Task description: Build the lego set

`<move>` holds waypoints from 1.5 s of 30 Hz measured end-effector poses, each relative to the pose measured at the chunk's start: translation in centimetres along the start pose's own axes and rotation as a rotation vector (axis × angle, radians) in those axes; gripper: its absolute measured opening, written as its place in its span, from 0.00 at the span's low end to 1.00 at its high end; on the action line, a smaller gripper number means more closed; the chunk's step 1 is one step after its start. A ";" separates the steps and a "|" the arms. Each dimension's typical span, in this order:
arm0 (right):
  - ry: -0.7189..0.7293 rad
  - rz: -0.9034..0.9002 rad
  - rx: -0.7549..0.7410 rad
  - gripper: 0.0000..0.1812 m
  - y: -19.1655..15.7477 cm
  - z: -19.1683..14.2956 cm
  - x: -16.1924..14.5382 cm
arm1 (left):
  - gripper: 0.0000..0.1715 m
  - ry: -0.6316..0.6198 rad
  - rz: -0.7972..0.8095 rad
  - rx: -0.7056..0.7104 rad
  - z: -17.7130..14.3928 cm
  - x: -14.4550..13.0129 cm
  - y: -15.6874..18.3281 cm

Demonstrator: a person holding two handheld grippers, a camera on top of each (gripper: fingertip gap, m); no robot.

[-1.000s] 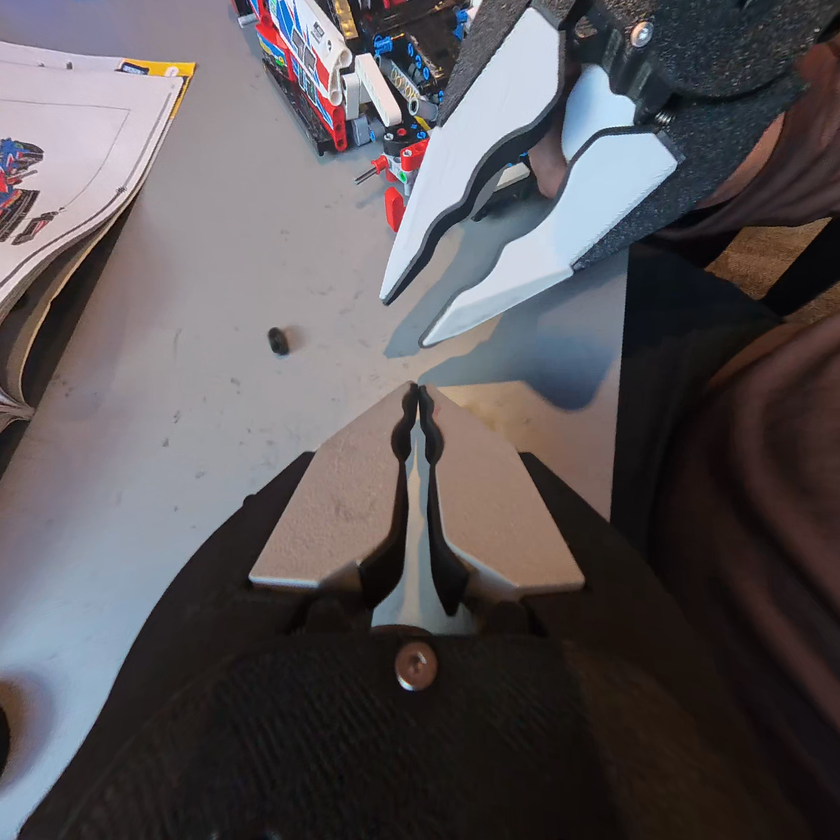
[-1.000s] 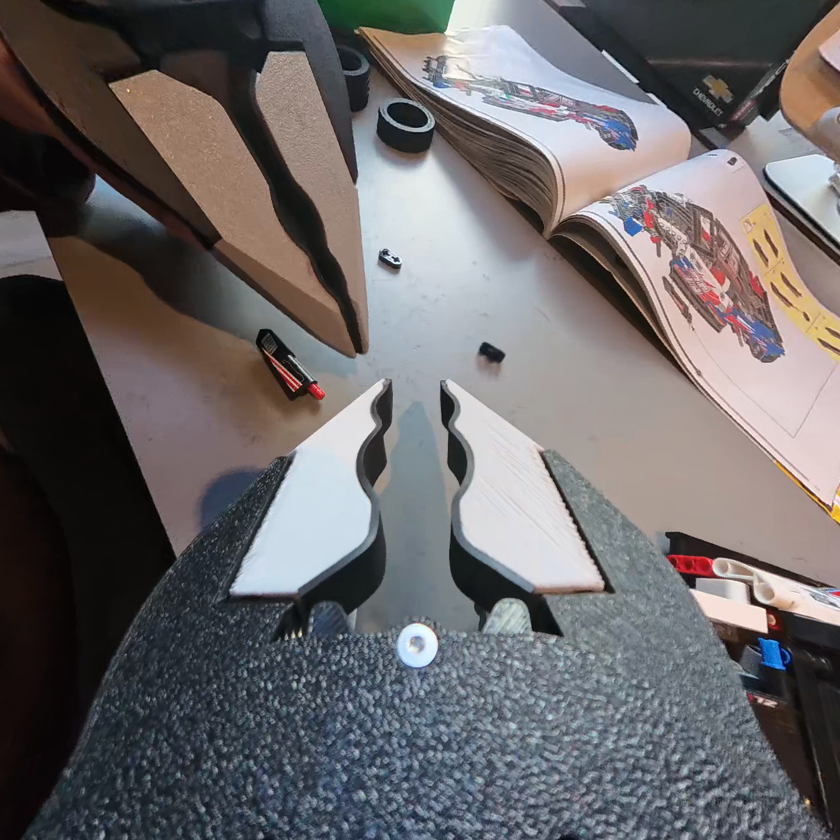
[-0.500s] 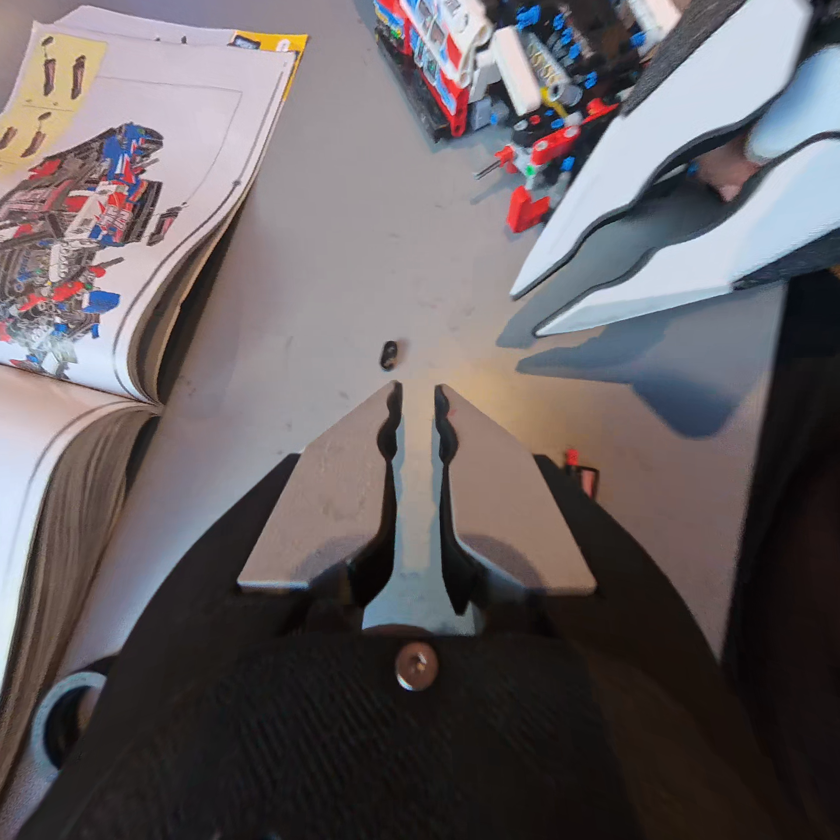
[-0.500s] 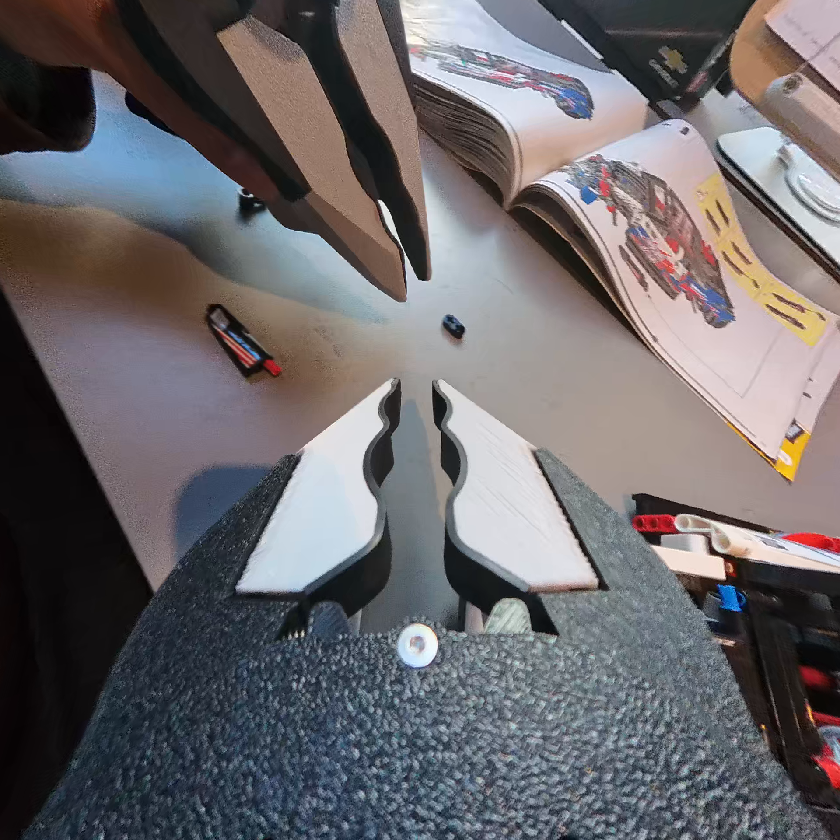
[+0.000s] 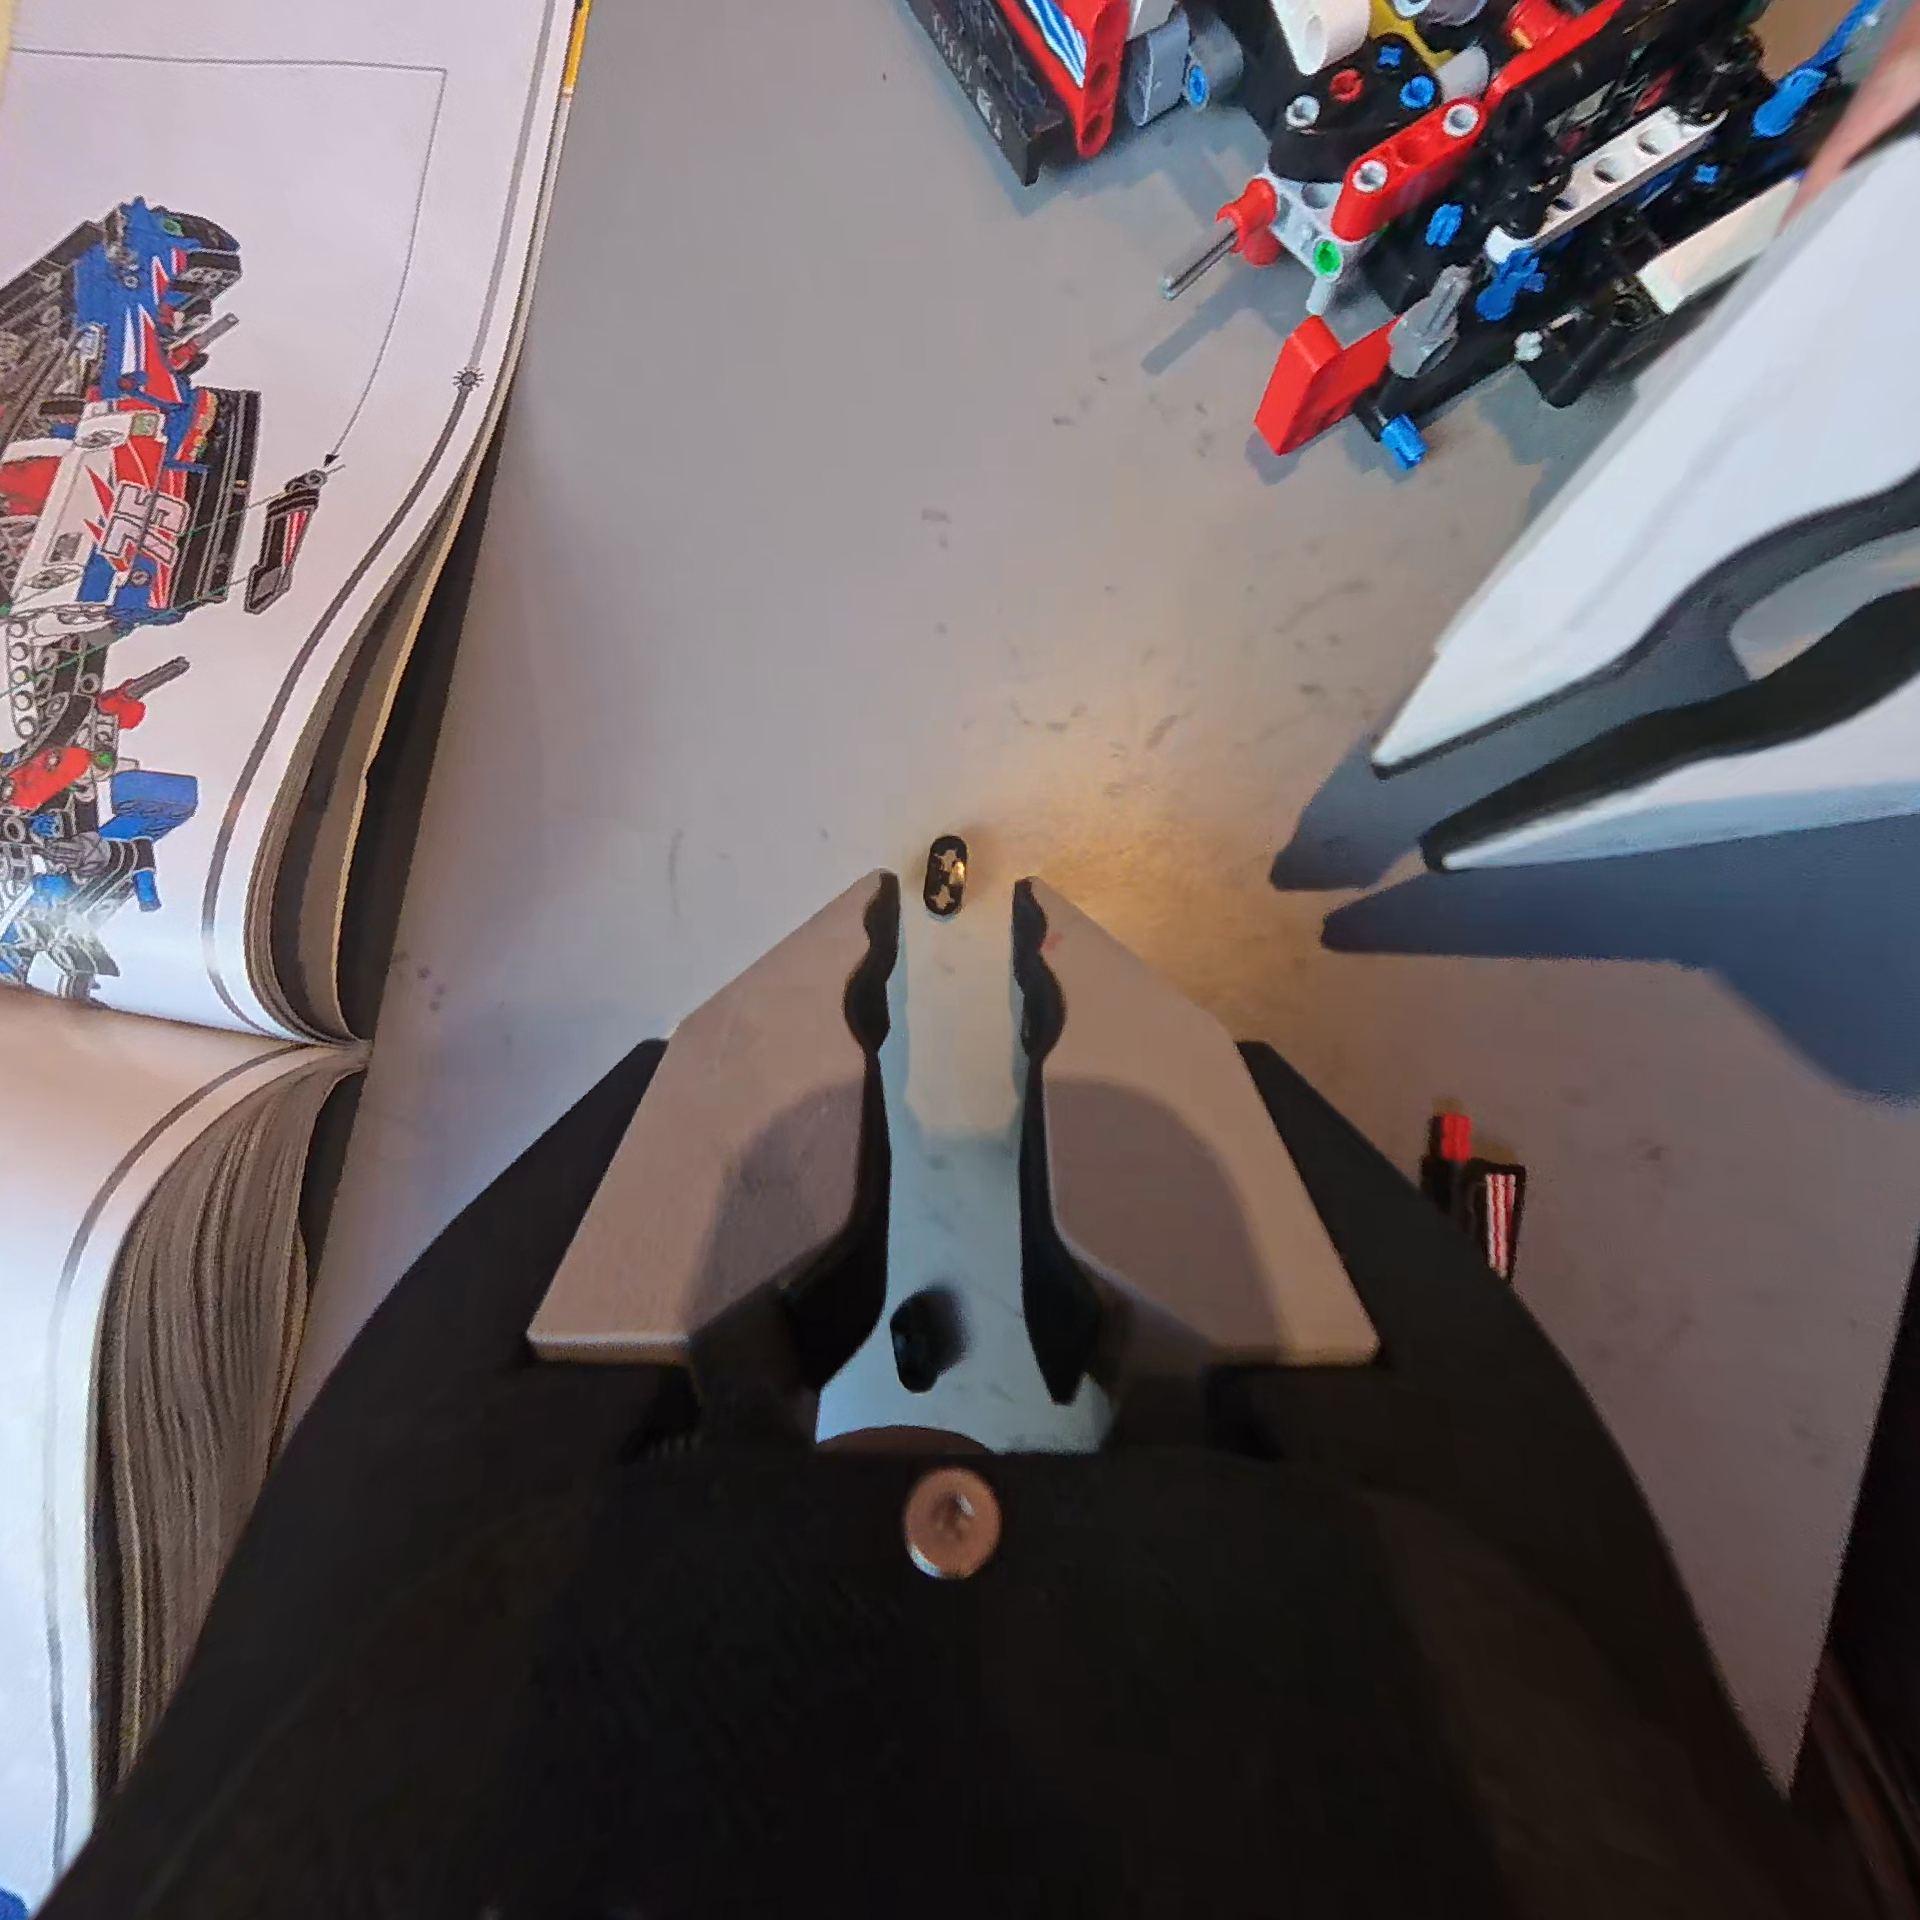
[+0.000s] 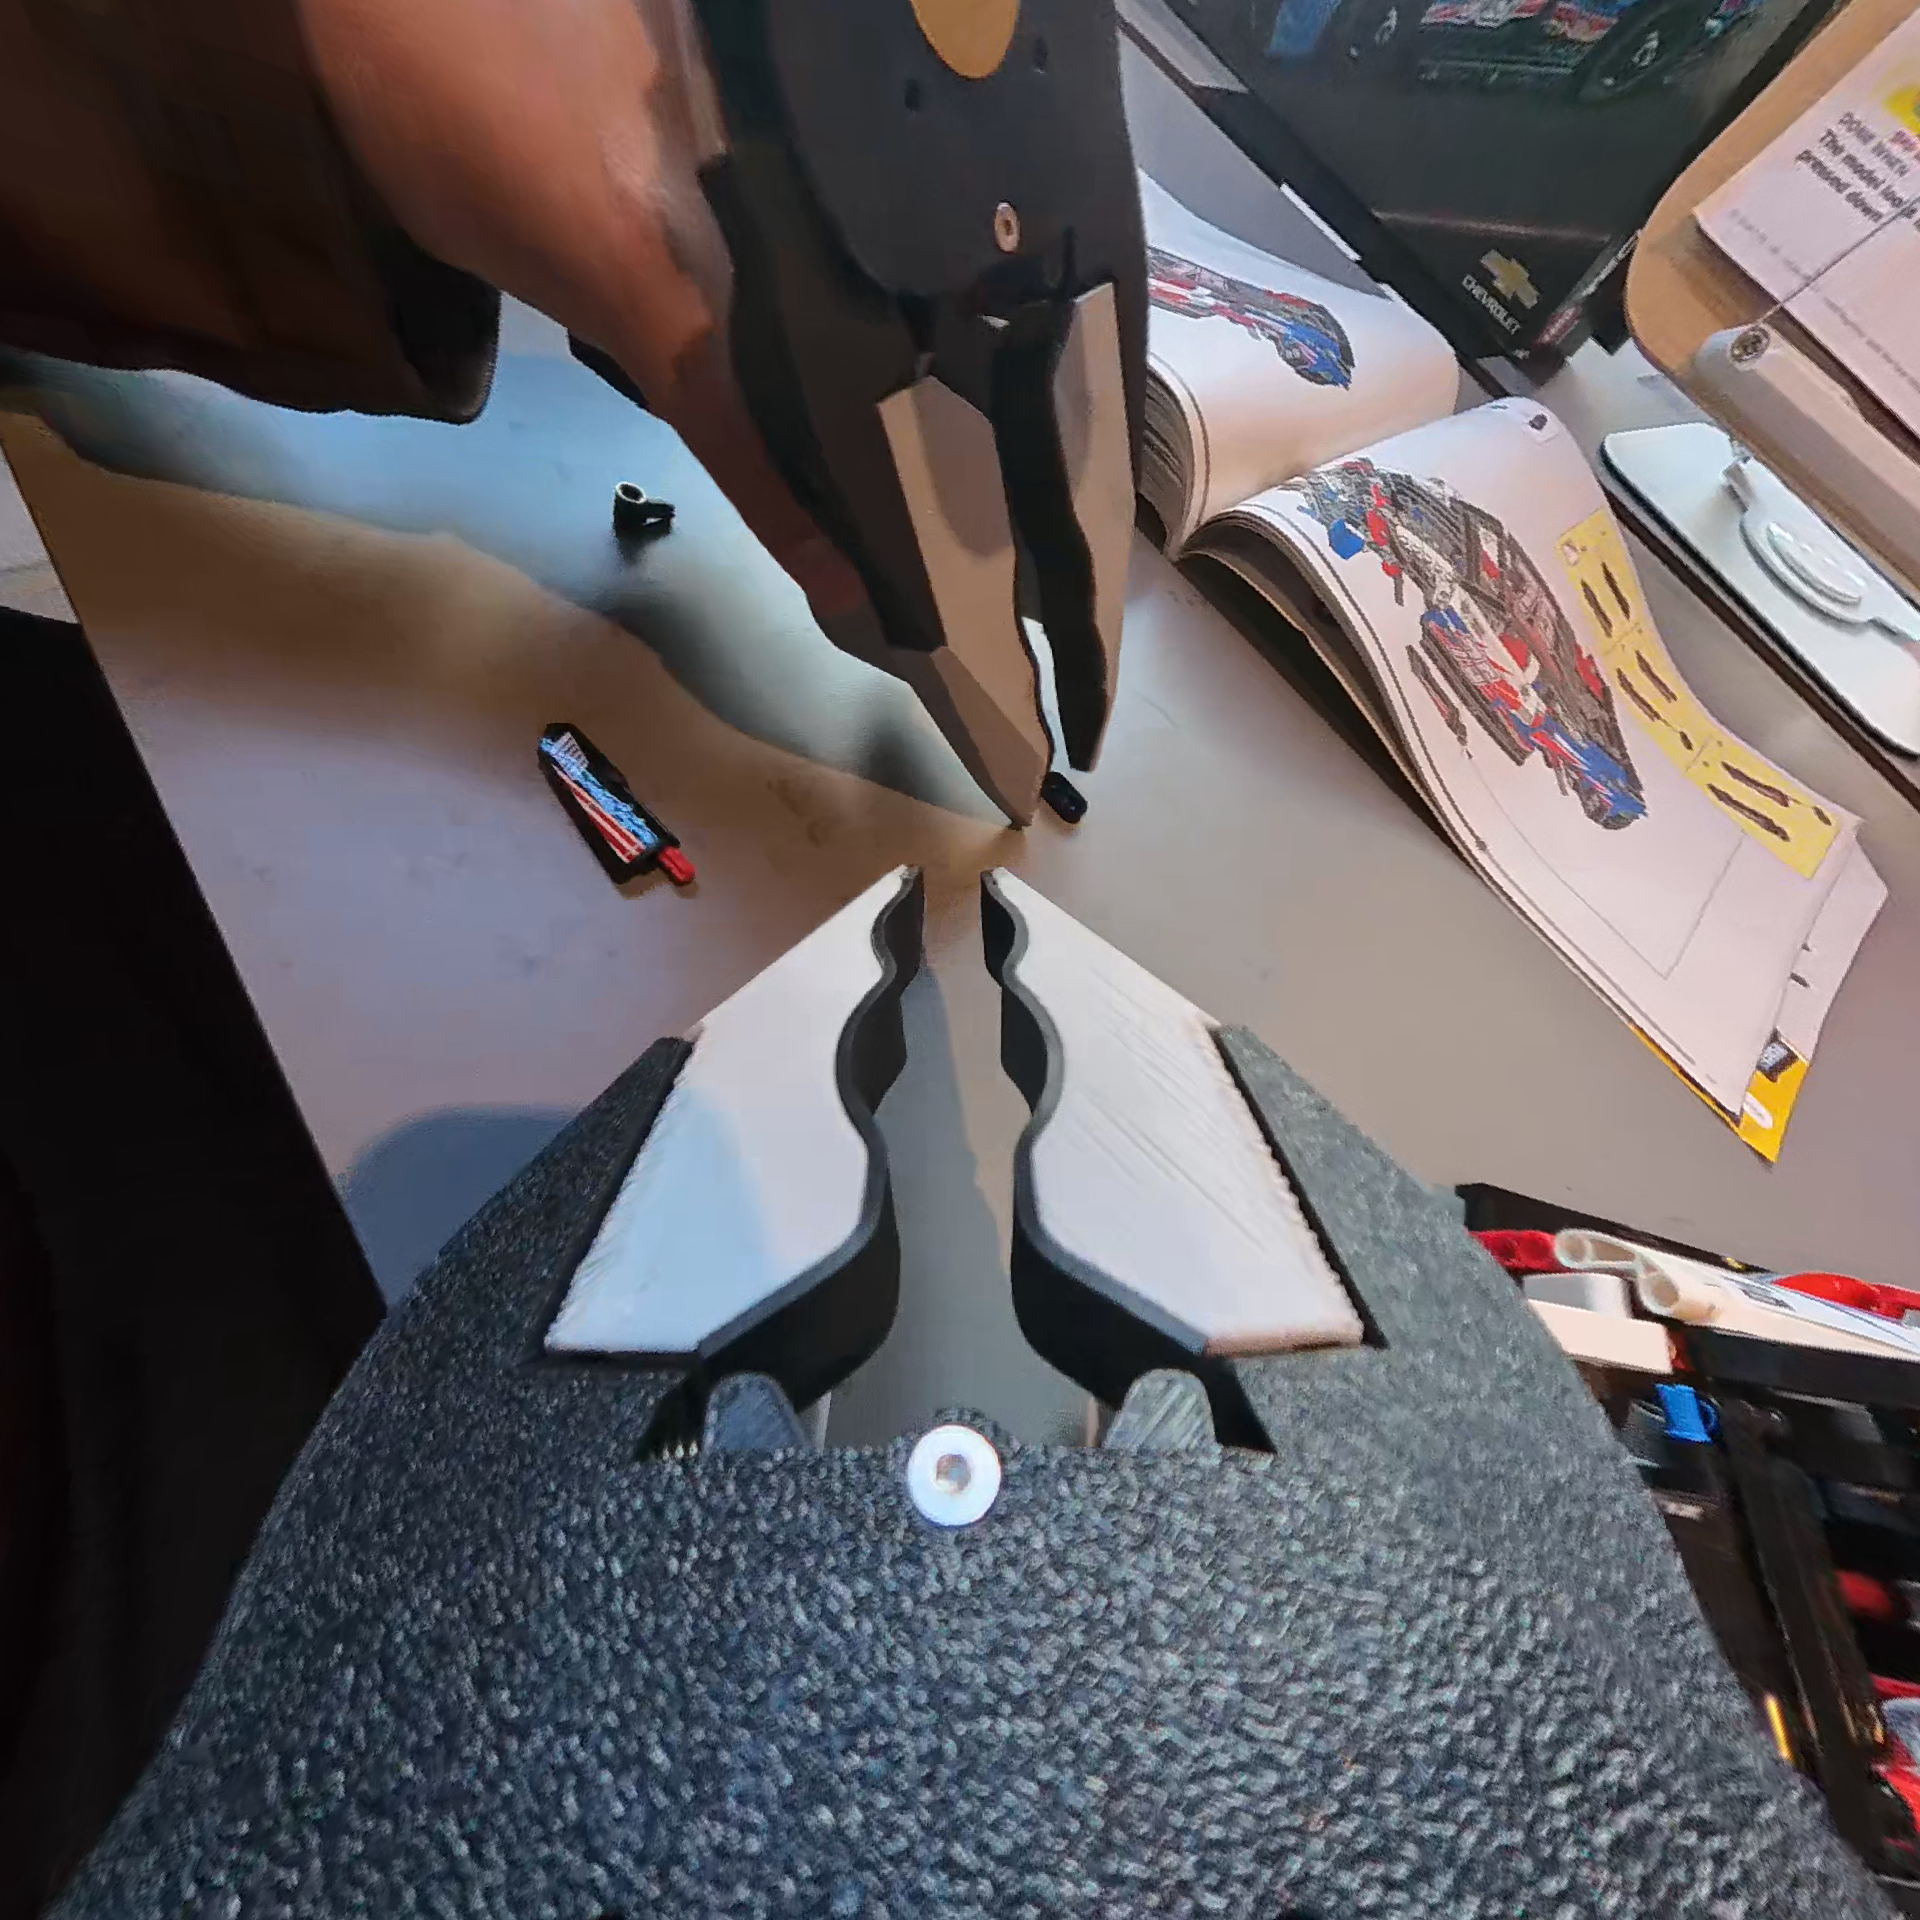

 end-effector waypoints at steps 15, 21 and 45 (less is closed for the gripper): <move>0.013 0.032 0.018 0.06 -0.2 0.0 0.2 | 0.09 -0.011 -0.005 -0.072 0.1 0.1 -0.3; 0.003 0.044 0.023 0.06 -0.1 0.3 0.1 | 0.10 -0.046 0.043 -0.094 0.0 0.2 -0.5; -0.020 -0.242 0.199 0.09 -3.1 0.6 0.0 | 0.02 -0.004 -0.232 -0.587 -2.5 -0.7 2.8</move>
Point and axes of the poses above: each gripper's, where its closed fingertips meet, z out along the fingers, x out of its top, y = z × x across the jaws, the point moved 10 cm from there along -z, back along the fingers, and after that the axes turned 15 degrees about y, right-handed, at the moved point
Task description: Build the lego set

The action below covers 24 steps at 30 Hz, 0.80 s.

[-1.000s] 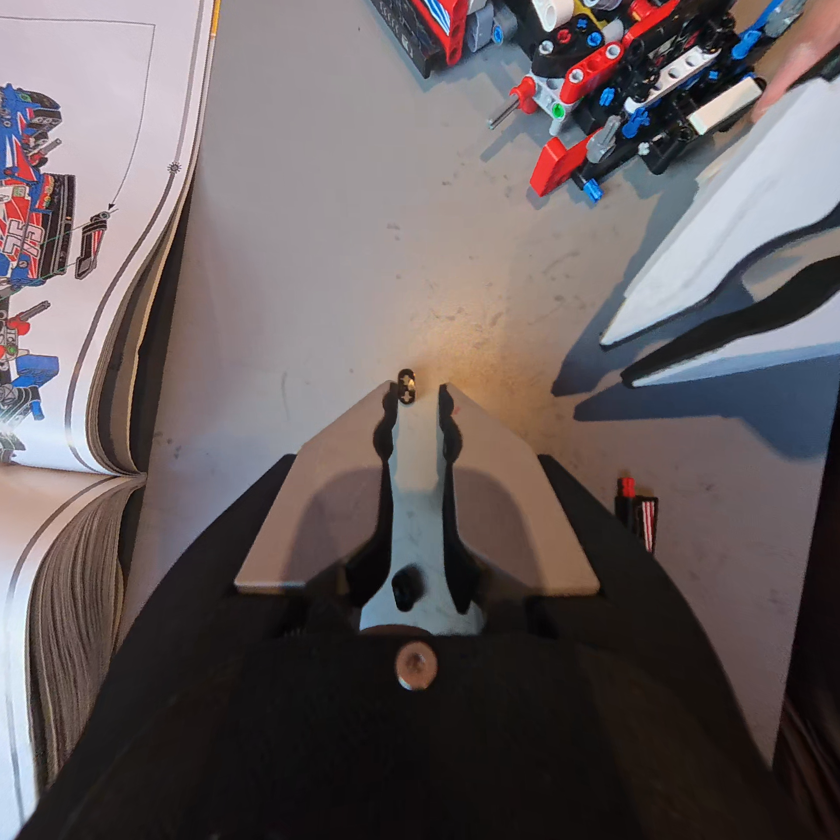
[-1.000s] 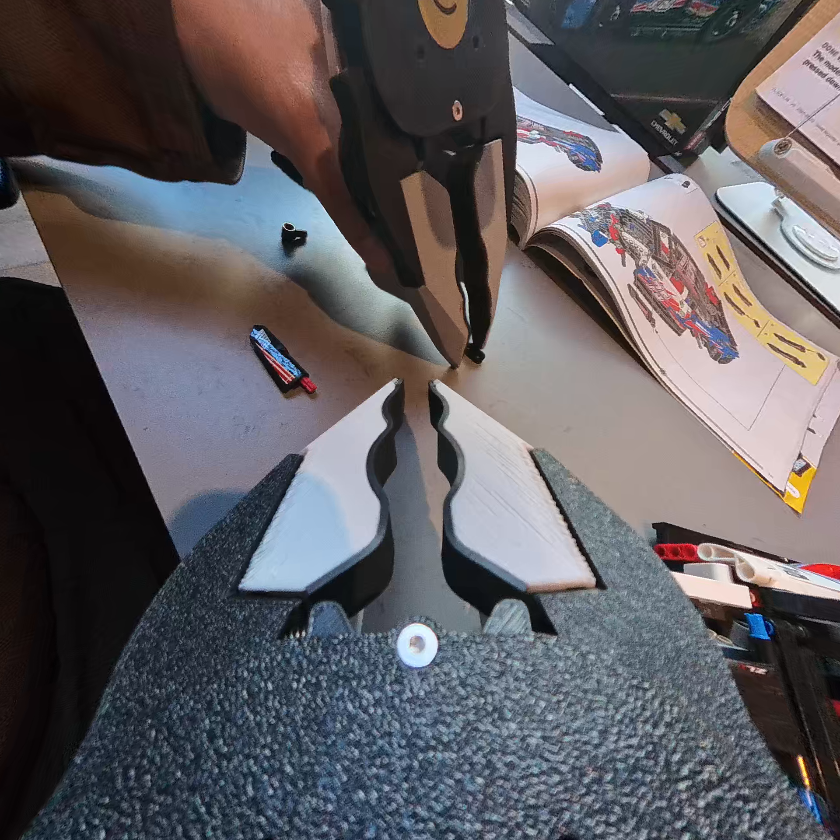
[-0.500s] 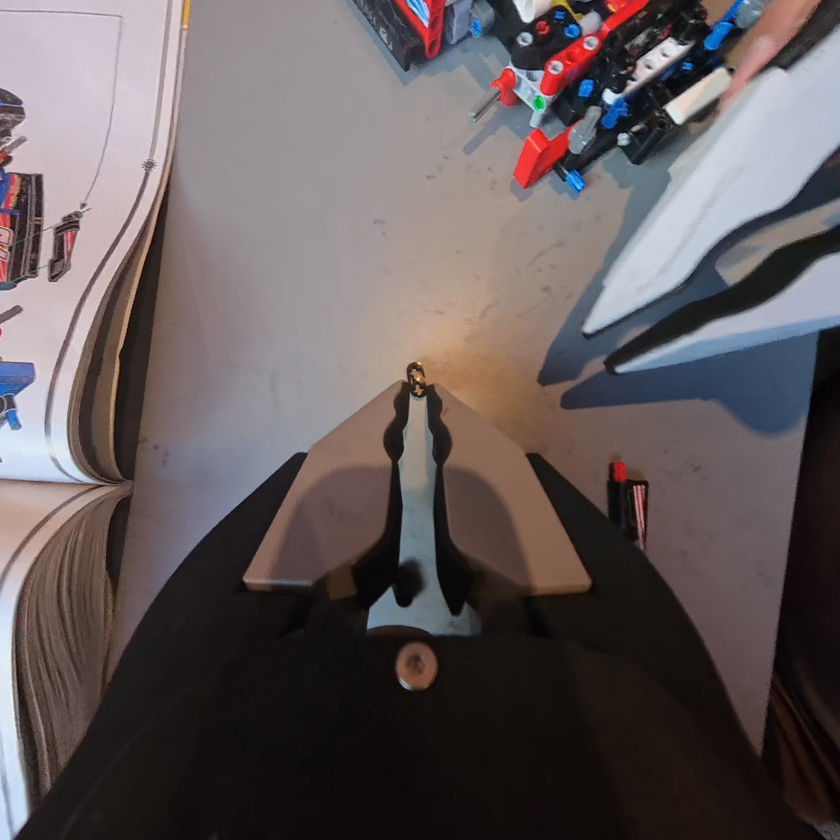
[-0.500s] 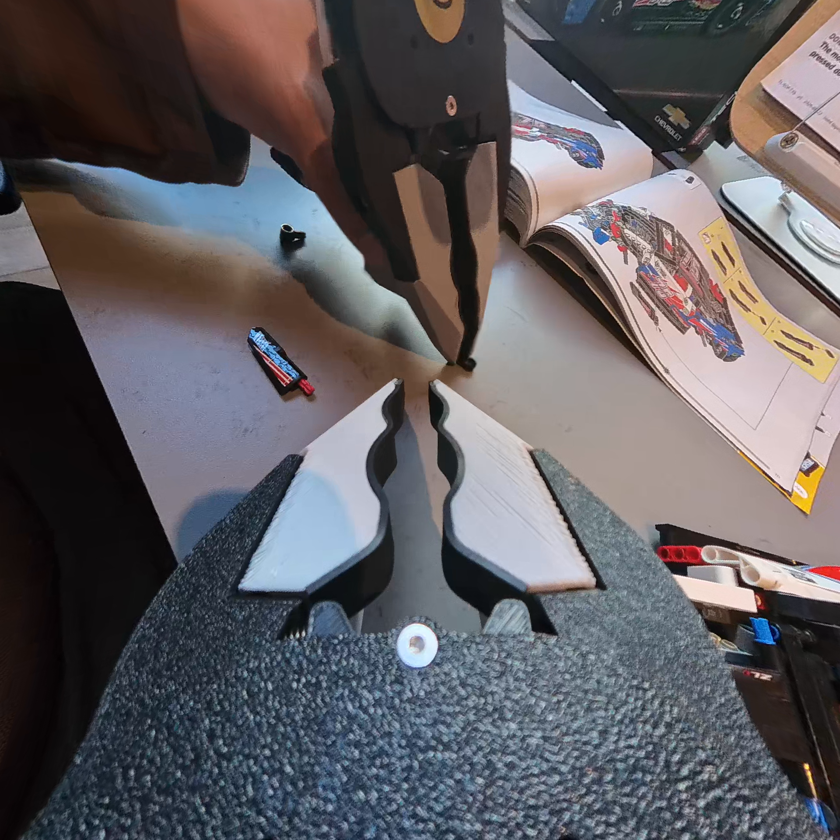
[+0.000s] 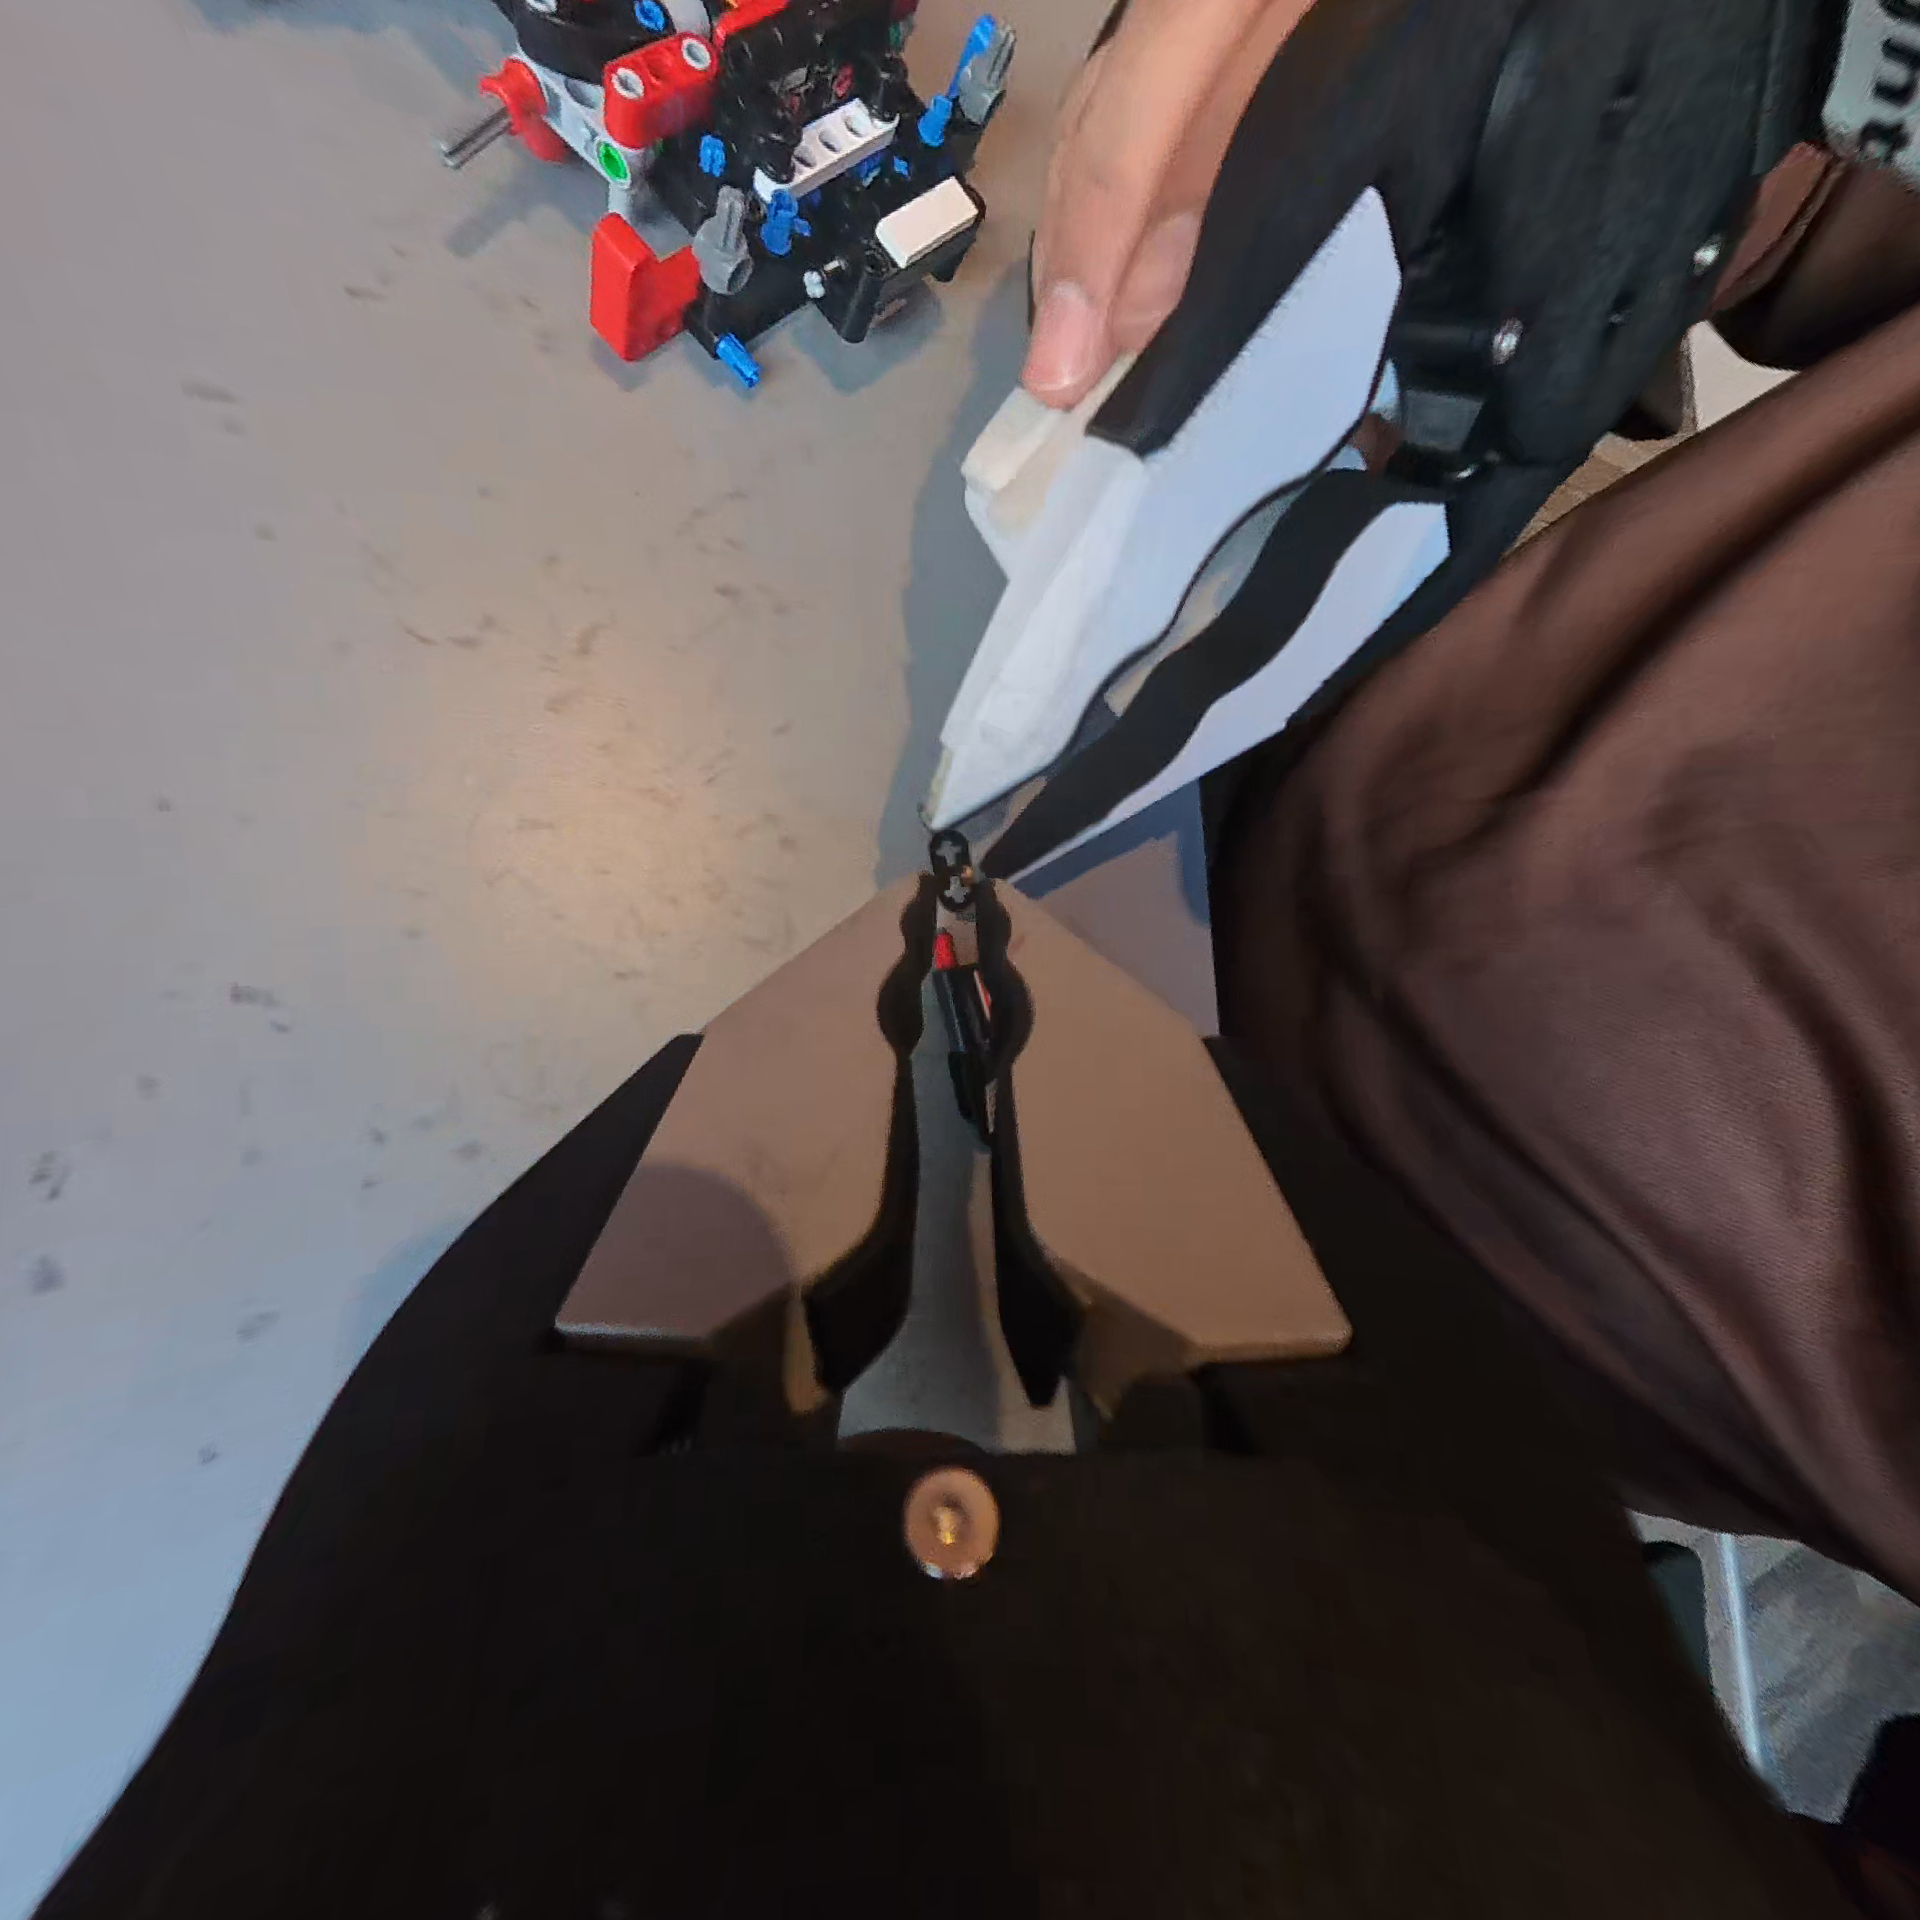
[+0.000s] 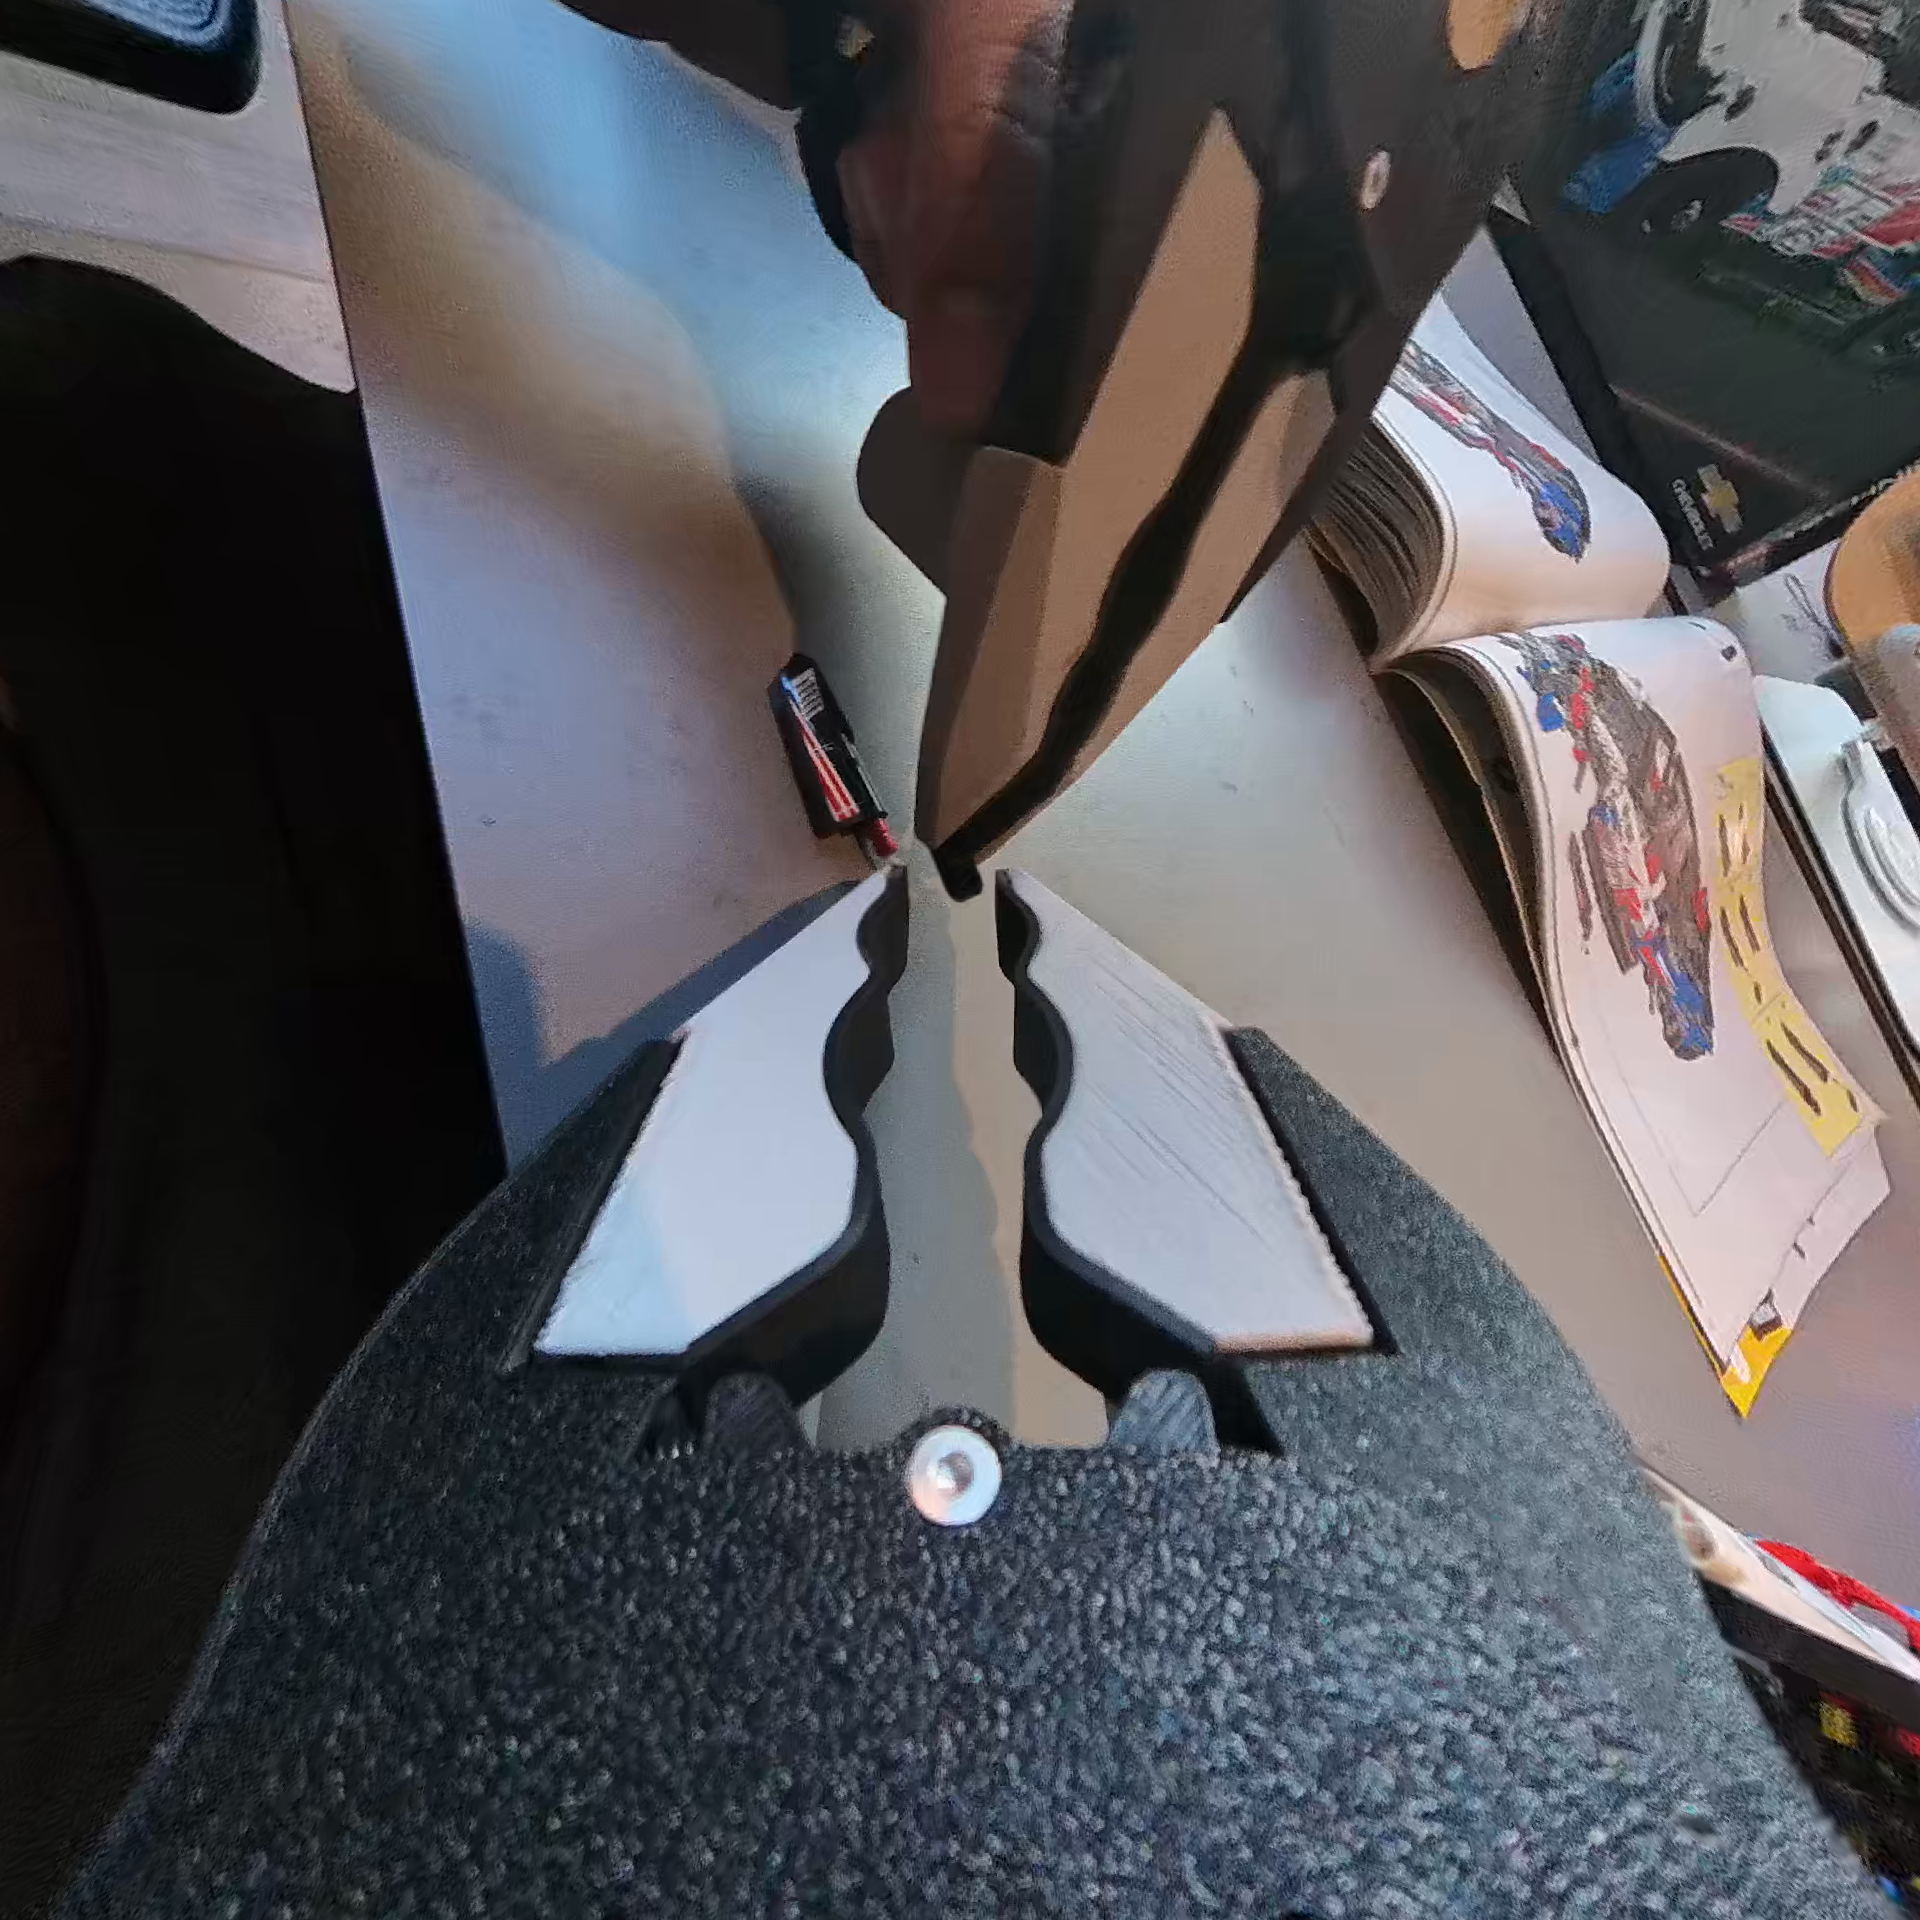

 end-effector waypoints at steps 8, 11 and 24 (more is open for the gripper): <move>-0.013 -0.056 0.021 0.04 -0.6 0.1 0.0 | 0.02 0.012 -0.035 -0.032 0.2 -0.6 0.1; -0.019 -0.058 0.024 0.04 -0.7 0.2 0.0 | 0.02 0.024 -0.040 -0.034 0.1 -0.7 0.1; -0.064 0.519 0.103 0.02 1.5 0.1 -0.7 | 0.15 0.046 0.150 0.239 -2.3 -3.6 4.2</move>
Point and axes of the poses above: each gripper's, where its closed fingertips meet, z out along the fingers, x out of its top, y = z × x across the jaws, the point moved 10 cm from there along -z, back along the fingers, and after that the axes turned 15 degrees about y, right-handed, at the moved point
